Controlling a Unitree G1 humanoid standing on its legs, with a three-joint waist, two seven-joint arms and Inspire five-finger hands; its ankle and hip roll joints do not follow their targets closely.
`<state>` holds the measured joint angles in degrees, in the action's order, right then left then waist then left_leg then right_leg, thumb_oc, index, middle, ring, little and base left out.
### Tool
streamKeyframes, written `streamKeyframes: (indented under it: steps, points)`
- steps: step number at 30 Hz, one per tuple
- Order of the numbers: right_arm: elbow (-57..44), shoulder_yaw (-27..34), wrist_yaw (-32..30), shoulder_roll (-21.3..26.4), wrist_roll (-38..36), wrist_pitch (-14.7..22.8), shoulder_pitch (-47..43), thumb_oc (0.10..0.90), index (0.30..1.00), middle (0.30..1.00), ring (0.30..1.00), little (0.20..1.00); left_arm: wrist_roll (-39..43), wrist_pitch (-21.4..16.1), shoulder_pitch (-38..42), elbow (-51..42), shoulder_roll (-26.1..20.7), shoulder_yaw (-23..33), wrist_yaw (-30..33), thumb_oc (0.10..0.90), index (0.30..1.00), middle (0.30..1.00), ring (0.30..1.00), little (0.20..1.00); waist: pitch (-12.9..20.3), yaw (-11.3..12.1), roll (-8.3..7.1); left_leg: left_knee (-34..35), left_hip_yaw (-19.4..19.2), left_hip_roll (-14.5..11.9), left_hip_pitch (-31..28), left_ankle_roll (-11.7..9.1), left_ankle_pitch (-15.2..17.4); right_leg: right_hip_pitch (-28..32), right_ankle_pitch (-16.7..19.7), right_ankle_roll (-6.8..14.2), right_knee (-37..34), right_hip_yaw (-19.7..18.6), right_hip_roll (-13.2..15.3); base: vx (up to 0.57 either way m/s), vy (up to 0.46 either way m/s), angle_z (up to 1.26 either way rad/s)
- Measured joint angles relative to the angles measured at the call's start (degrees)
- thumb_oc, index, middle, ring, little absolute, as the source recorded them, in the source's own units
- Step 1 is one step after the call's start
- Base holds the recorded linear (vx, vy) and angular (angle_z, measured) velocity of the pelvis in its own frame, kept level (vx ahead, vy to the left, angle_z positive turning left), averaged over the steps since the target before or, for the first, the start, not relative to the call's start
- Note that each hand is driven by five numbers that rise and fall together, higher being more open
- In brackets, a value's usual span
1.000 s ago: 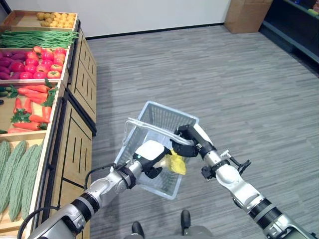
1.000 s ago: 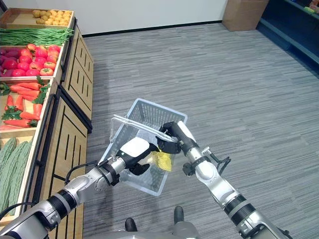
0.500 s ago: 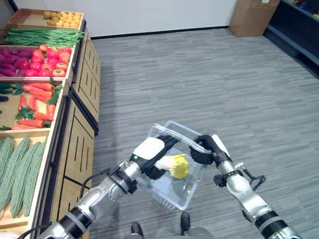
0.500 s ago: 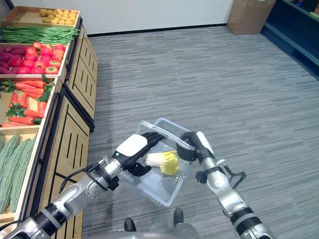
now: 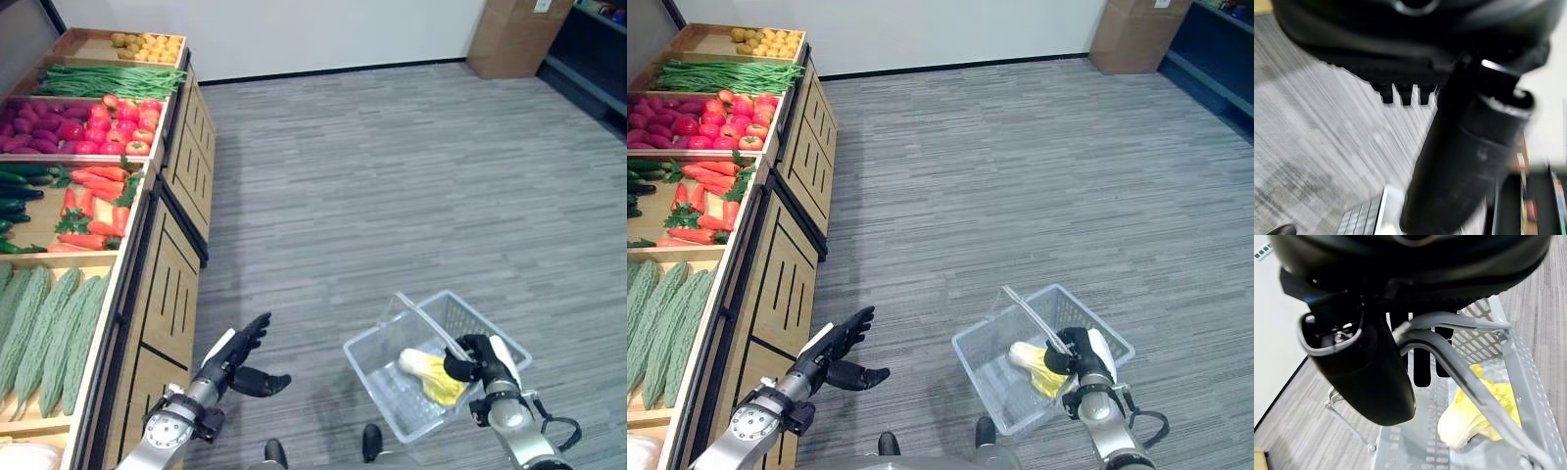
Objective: Get the vegetables into the basket
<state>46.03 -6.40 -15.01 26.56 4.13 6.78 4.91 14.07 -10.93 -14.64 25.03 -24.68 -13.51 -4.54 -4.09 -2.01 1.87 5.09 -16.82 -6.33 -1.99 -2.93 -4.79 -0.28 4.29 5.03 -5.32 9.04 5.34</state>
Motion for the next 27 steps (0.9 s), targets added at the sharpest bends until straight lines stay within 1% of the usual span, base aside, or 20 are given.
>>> streamKeyframes:
  steps: [1,2,3,4,5,6,7,8,9,10,11,13,17,21,22,23,25,26,27]
  points:
    - [5.3,1.2,0.1,-0.4,-0.1,-0.8,-0.3,0.400,0.300,0.300,0.300,0.300,-2.2,1.2,1.5,12.5,4.1,3.6,2.3,0.900,1.000,1.000,1.000,1.000,0.2,0.2,0.06,0.0,0.3,0.0,0.1,0.0,0.1,0.0,-0.5,-0.5,0.0,0.3,0.0,0.00,-0.028,0.17]
    - [6.3,2.7,0.0,-0.8,-0.1,-1.1,0.8,0.400,0.300,0.300,0.300,0.300,-4.3,2.0,1.1,20.7,5.8,5.4,3.9,0.900,1.000,1.000,1.000,1.000,0.0,0.0,-0.32,0.0,0.3,-0.1,0.4,-0.1,0.1,-0.3,-0.5,-0.5,0.0,0.3,-0.1,-0.01,-0.034,0.06]
    - [7.9,4.0,0.0,-1.4,-0.1,-0.4,1.9,0.400,0.300,0.300,0.300,0.300,-7.3,2.2,1.4,29.6,8.2,7.7,5.9,0.900,1.000,1.000,1.000,1.000,0.1,0.0,-0.27,0.0,0.3,-0.1,0.6,0.0,0.0,-0.5,-0.4,-0.5,0.0,0.4,-0.1,-0.01,-0.026,0.04]
    - [12.2,4.7,-0.1,-2.3,-0.6,0.4,2.0,0.400,0.300,0.300,0.300,0.300,-8.5,2.4,1.8,35.8,9.4,9.4,7.5,0.900,1.000,1.000,1.000,1.000,0.2,0.0,-0.56,0.0,0.6,-0.1,0.6,0.0,0.0,-0.6,-0.5,-0.5,0.0,0.6,-0.1,-0.01,-0.012,0.11]
    - [15.2,5.0,-0.1,-2.9,-0.6,0.2,1.5,0.400,0.300,0.300,0.300,0.300,-9.3,2.0,3.1,37.8,9.4,9.5,8.5,0.900,1.000,1.000,1.000,1.000,0.2,0.6,-0.55,0.0,0.7,-0.2,0.8,-0.1,0.0,-0.6,-0.5,-0.6,0.0,0.8,-0.1,0.00,-0.007,0.05]
    - [16.9,4.8,0.2,-3.3,-0.7,0.0,1.5,0.400,0.300,0.300,0.300,0.300,-12.8,2.2,4.7,38.5,8.7,6.9,9.3,0.900,1.000,1.000,1.000,1.000,0.1,1.1,-0.69,0.0,0.6,-0.1,0.9,0.0,0.1,-0.8,-0.5,-0.7,0.0,0.5,-0.1,0.00,-0.005,-0.04]
    - [16.9,4.7,0.3,-4.1,-0.9,0.0,1.5,0.400,0.300,0.300,0.300,0.300,-16.3,2.5,5.4,39.4,8.1,4.2,9.6,0.900,1.000,1.000,1.000,1.000,0.1,0.8,-0.74,0.0,0.4,-0.1,0.9,0.0,0.1,-0.9,-0.5,-0.7,0.0,0.3,-0.1,0.01,-0.005,-0.14]
    - [17.4,4.7,0.3,-5.0,-2.1,0.3,1.9,0.400,0.300,0.300,0.300,0.300,-18.3,2.4,6.5,42.4,8.7,4.0,9.7,0.900,1.000,1.000,1.000,1.000,0.4,-0.1,-0.92,0.0,0.2,-0.1,0.8,0.0,0.2,-1.1,-0.4,-0.8,0.0,0.2,-0.1,0.03,-0.017,-0.18]
    - [19.6,4.1,0.5,-6.7,-3.4,0.7,1.2,0.400,0.300,0.300,0.300,0.300,-19.8,3.3,10.3,50.4,10.0,5.2,11.3,0.900,1.000,1.000,1.000,1.000,1.9,-0.7,-0.91,0.1,-0.4,-0.2,0.7,-0.5,0.9,-1.2,-0.5,-0.9,0.0,-0.3,-0.1,0.03,-0.017,-0.19]
    - [20.2,3.1,0.9,-6.9,-3.8,0.6,1.5,0.400,0.300,0.300,0.300,0.300,-19.8,4.3,10.6,51.5,10.4,5.6,11.9,0.900,1.000,1.000,1.000,1.000,2.3,-0.7,-1.00,0.2,-0.6,-0.2,0.6,-0.5,1.1,-1.3,-0.6,-1.0,0.0,-0.6,-0.2,0.02,-0.020,-0.20]
    - [20.2,2.5,1.0,-7.4,-4.2,0.8,2.1,0.400,0.300,0.300,0.300,0.300,-19.8,4.4,10.5,51.9,10.8,6.9,12.1,0.900,1.000,1.000,1.000,1.000,2.4,-0.7,-1.08,0.2,-0.9,-0.2,0.5,-0.4,1.3,-1.3,-0.6,-1.0,0.0,-0.8,-0.2,0.00,-0.012,-0.10]
    - [22.0,2.5,1.3,-8.1,-4.7,1.4,2.7,0.400,0.300,0.300,0.300,0.300,-19.6,5.0,8.9,49.5,11.4,7.4,13.4,0.900,1.000,1.000,1.000,1.000,2.4,-0.6,-1.18,0.0,-0.9,-0.2,0.5,-0.2,0.8,-1.4,-0.6,-1.0,0.0,-0.9,-0.2,0.02,-0.041,-0.03]
    - [26.4,2.4,1.3,-8.2,-5.1,1.3,0.6,0.400,0.300,0.300,0.300,0.300,-17.9,5.3,8.6,49.3,12.1,7.4,14.4,0.900,1.000,1.000,1.000,1.000,2.4,-0.4,-1.20,0.0,-0.8,-0.2,0.8,-0.2,0.9,-1.5,-0.7,-1.0,0.0,-0.8,-0.3,0.01,-0.056,0.02]
    - [26.8,1.1,1.3,-8.2,-5.1,1.1,-0.6,0.400,0.300,0.300,0.300,0.300,-15.6,5.6,9.0,49.3,12.2,7.3,15.2,0.900,1.000,1.000,1.000,1.000,2.2,-0.4,-1.21,-0.3,-0.3,-0.4,2.1,-0.3,0.8,-2.4,-0.8,-1.0,0.3,-0.2,-0.4,-0.05,-0.074,0.05]
    - [26.7,0.9,1.3,-8.2,-5.1,1.2,-1.2,0.400,0.300,0.300,0.300,0.300,-15.1,5.6,9.3,49.0,12.1,6.9,15.6,0.900,1.000,1.000,1.000,1.000,1.7,-0.4,-1.12,-0.5,-0.1,-0.5,2.9,-0.3,0.7,-3.2,-0.8,-1.0,0.7,-0.2,-0.4,-0.04,-0.093,0.08]
    - [26.7,0.5,1.3,-8.2,-5.1,1.1,-2.4,0.400,0.300,0.300,0.300,0.300,-14.9,5.6,10.1,48.9,12.1,6.8,15.8,0.900,1.000,1.000,1.000,1.000,0.5,-0.4,-1.10,-0.8,0.1,-0.6,3.7,-0.2,0.5,-4.0,-0.9,-1.1,1.5,-0.1,-0.5,0.00,-0.112,0.09]
    - [26.0,-0.7,1.3,-8.2,-5.1,1.2,-5.1,0.400,0.300,0.300,0.300,0.300,-13.6,5.6,12.1,48.8,11.7,6.8,15.9,0.900,1.000,1.000,1.000,1.000,-3.0,-0.3,-0.92,-1.6,1.1,-1.3,5.0,-0.3,0.4,-5.3,-1.7,-1.9,3.2,0.6,-0.8,0.06,-0.235,0.17]
    - [25.3,-0.8,1.4,-8.3,-5.0,1.3,-5.3,0.400,0.300,0.300,0.300,0.300,-12.9,5.6,12.4,48.7,11.7,6.9,15.9,0.900,1.000,1.000,1.000,1.000,-3.6,-0.3,-0.74,-2.1,1.5,-1.7,5.4,-0.8,0.3,-5.4,-2.0,-2.1,3.6,0.9,-1.3,0.06,-0.262,0.20]
    - [25.1,-0.9,1.4,-8.5,-5.0,1.4,-5.4,0.400,0.300,0.300,0.300,0.300,-12.8,5.6,12.6,48.8,11.7,7.0,16.0,0.900,1.000,1.000,1.000,1.000,-4.0,-0.2,-0.89,-2.9,2.0,-2.3,5.9,-1.2,0.5,-5.4,-2.4,-2.7,3.8,1.4,-1.7,0.04,-0.208,0.18]
